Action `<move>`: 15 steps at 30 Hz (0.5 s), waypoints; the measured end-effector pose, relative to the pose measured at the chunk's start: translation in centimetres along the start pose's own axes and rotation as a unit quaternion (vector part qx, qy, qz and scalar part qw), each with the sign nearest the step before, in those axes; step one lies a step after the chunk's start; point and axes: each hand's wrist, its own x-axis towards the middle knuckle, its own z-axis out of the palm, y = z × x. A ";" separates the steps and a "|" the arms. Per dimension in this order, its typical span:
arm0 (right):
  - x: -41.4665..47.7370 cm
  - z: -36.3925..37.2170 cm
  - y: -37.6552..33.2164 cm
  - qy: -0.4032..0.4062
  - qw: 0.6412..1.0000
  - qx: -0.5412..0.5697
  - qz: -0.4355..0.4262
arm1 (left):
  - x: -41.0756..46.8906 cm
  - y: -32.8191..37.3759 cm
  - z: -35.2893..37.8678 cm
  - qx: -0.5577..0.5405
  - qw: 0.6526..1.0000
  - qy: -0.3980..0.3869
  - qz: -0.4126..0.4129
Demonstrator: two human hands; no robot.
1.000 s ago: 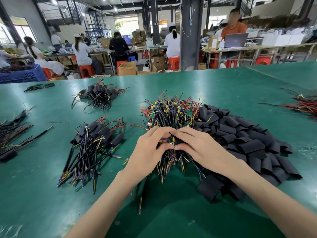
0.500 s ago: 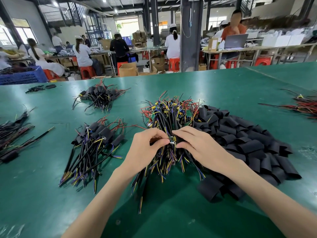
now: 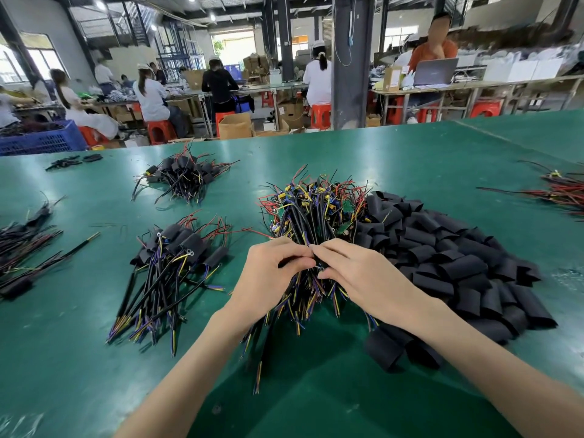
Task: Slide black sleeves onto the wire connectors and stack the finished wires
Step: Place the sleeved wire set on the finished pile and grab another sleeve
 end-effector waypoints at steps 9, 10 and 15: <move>0.0 0.8 -0.8 0.016 0.999 0.041 0.008 | 0.3 0.0 -1.1 -0.007 1.000 0.010 -0.008; 0.1 0.7 -0.9 0.025 0.997 0.065 0.024 | 0.5 -0.1 -1.5 -0.005 1.000 0.025 -0.007; 0.3 -1.0 1.4 0.175 0.977 0.077 0.090 | 1.4 -1.5 -5.4 -0.008 0.974 0.227 -0.023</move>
